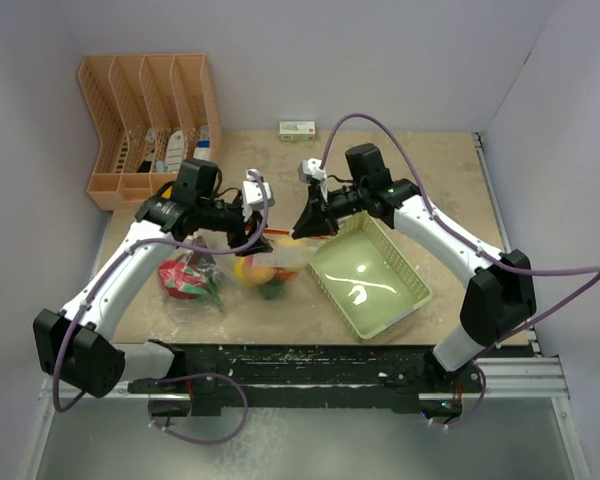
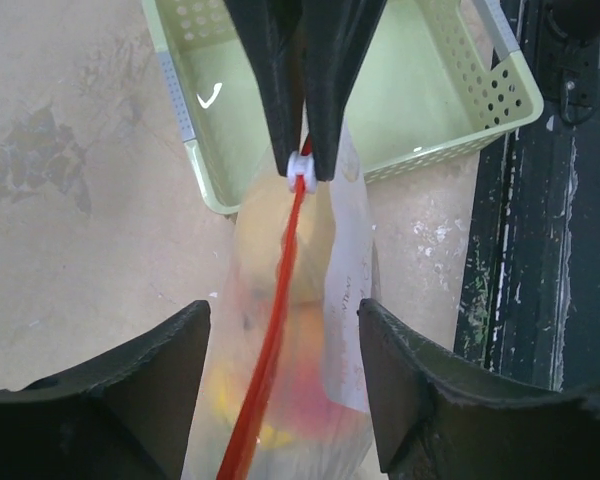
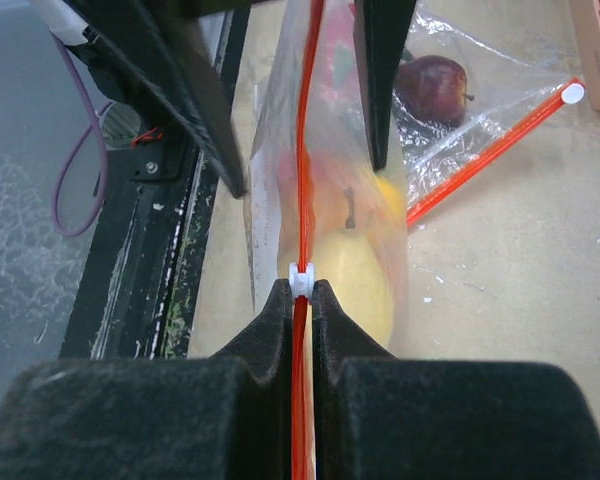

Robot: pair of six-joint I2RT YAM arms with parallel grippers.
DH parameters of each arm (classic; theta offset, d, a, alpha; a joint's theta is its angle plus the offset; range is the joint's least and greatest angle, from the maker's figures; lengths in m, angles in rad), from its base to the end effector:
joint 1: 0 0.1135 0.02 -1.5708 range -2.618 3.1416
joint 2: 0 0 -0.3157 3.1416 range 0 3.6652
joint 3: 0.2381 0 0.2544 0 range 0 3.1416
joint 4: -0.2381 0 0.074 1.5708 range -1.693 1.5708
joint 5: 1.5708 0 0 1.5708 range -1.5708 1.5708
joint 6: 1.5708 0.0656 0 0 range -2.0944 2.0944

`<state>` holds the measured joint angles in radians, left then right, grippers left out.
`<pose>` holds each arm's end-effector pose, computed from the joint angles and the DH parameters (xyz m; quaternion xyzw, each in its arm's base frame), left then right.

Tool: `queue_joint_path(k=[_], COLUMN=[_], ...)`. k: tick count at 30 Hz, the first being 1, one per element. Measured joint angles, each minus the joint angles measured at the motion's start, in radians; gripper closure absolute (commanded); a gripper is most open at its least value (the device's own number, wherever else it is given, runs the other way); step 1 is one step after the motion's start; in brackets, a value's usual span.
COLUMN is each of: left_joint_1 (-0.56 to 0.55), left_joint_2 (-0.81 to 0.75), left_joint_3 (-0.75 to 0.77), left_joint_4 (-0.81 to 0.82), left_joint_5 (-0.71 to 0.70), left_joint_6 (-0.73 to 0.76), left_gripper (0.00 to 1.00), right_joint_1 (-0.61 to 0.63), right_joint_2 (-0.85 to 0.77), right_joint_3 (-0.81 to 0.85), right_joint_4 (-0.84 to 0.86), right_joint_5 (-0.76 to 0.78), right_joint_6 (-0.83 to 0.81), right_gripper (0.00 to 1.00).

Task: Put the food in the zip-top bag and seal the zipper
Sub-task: Zip the zipper food storage bag at the center of the board.

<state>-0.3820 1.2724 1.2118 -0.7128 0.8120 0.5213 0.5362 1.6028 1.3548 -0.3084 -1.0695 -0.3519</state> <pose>0.2261 -0.1422 0.3769 0.5075 0.6948 -0.3383 0.3811 0.2922 0.2406 0.3708 -0.5466 0.5728 0.4820 0.3752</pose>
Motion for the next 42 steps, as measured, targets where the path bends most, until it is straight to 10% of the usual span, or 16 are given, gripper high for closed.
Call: queue_joint_path(k=[4, 35, 42], left_joint_1=[0.0, -0.005, 0.003], left_joint_2=[0.069, -0.124, -0.134], left_joint_3=[0.0, 0.015, 0.015], left_joint_4=[-0.008, -0.09, -0.078], left_joint_5=[0.0, -0.314, -0.331], left_joint_6=[-0.013, -0.117, -0.142], left_gripper=[1.0, 1.0, 1.0], right_joint_1=[0.0, -0.072, -0.087], right_joint_2=[-0.008, -0.033, -0.031], right_joint_3=[0.0, -0.061, -0.061], right_joint_4=[0.005, 0.145, 0.164], right_joint_5=[-0.001, 0.059, 0.091], right_joint_6=[0.0, 0.061, 0.128], right_gripper=[1.0, 1.0, 0.44])
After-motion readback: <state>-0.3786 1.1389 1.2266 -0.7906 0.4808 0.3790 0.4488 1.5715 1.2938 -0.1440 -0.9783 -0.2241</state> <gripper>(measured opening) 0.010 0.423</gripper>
